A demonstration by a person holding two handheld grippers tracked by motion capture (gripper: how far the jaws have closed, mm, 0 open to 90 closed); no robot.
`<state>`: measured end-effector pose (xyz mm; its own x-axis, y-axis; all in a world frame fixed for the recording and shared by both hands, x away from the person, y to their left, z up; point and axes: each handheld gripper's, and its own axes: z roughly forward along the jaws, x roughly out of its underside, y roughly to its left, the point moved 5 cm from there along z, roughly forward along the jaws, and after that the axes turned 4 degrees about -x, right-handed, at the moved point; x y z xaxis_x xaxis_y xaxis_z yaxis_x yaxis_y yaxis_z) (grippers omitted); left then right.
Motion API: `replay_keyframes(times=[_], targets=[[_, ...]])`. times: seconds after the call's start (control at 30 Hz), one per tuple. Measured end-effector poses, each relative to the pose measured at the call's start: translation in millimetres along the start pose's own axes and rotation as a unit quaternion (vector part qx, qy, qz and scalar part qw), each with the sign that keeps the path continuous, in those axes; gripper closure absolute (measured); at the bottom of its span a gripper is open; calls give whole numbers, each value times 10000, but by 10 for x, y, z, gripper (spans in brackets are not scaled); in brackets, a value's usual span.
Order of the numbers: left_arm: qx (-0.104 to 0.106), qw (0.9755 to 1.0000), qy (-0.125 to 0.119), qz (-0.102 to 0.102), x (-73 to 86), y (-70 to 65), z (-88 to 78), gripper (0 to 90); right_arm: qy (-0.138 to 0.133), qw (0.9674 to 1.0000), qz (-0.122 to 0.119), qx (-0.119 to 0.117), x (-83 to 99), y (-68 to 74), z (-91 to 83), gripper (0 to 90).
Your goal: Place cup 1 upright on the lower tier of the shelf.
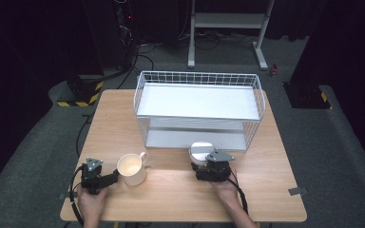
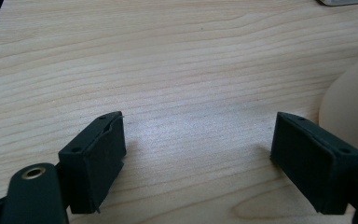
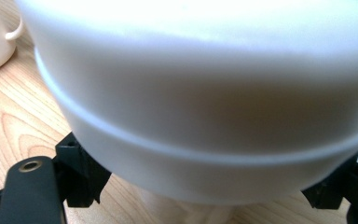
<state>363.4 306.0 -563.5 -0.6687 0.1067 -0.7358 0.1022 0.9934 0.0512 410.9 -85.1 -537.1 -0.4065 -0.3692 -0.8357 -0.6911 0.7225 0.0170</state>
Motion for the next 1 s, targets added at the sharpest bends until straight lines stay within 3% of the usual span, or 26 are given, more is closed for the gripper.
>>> replay_keyframes(times=[1.0], targets=[[-27, 10000, -17, -64, -3, 1, 6, 183, -3, 10000, -38, -39, -13, 26, -33, 180]])
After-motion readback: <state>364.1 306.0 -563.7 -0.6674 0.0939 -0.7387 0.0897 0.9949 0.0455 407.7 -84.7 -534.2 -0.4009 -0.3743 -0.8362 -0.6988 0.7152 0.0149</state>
